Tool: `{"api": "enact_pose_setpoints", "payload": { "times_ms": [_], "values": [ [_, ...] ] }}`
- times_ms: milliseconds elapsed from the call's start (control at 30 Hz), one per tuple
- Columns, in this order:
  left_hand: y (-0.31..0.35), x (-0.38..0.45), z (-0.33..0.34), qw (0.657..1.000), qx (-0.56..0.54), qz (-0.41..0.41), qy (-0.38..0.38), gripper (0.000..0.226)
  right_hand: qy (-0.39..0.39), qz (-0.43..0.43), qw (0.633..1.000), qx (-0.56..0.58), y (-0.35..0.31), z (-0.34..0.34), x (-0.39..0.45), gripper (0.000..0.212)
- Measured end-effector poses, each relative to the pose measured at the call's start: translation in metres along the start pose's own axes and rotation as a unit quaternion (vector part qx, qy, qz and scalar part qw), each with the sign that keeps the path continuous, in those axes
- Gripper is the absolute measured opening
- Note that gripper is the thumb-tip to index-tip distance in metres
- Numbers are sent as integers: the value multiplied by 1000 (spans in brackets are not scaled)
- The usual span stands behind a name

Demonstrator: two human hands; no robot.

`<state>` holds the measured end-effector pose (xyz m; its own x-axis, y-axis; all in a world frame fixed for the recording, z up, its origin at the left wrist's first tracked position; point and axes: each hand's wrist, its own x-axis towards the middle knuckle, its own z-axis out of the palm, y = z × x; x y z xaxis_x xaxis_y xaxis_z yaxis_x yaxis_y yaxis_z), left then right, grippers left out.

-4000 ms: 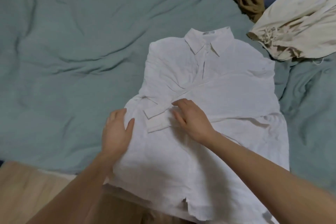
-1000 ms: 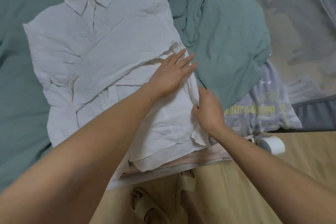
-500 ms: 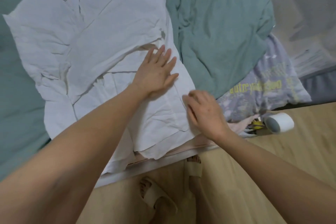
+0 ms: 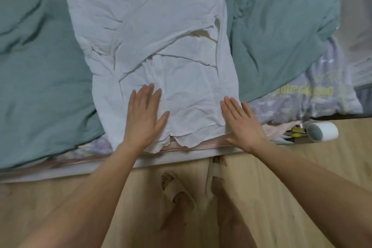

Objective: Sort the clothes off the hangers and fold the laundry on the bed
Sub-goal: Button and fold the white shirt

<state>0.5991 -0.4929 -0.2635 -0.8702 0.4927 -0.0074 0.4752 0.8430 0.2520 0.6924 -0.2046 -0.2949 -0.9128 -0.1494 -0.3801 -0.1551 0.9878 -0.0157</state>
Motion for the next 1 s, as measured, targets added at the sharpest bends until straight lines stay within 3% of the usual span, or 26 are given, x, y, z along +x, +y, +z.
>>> {"api": "enact_pose_setpoints", "payload": {
  "times_ms": [167,233,367,500,633,733,833,1000],
  "values": [
    [-47,-57,17,985,121,36,-118,122,-31,52,997,-47,-22,7,13,106],
    [-50,-62,27,979,146,42,-136,130,7,31,999,-41,-28,8,12,99],
    [-53,-67,42,981,163,39,-98,113,55,-54,996,-41,-31,0,11,86],
    [-63,-65,38,980,160,82,-86,102,154,-141,976,-59,-31,-5,17,52],
    [-70,-62,23,982,110,150,-26,53,202,-186,961,-31,-43,-32,39,32],
    [-71,-56,16,989,22,146,1,16,195,-189,962,-14,-54,-56,53,44],
    [-69,-51,8,993,-57,85,-54,45,190,-252,949,-24,-69,-78,66,43],
    [-64,-52,-3,982,-112,40,-145,52,149,-370,912,-94,-96,-109,89,55]
  ]
}}
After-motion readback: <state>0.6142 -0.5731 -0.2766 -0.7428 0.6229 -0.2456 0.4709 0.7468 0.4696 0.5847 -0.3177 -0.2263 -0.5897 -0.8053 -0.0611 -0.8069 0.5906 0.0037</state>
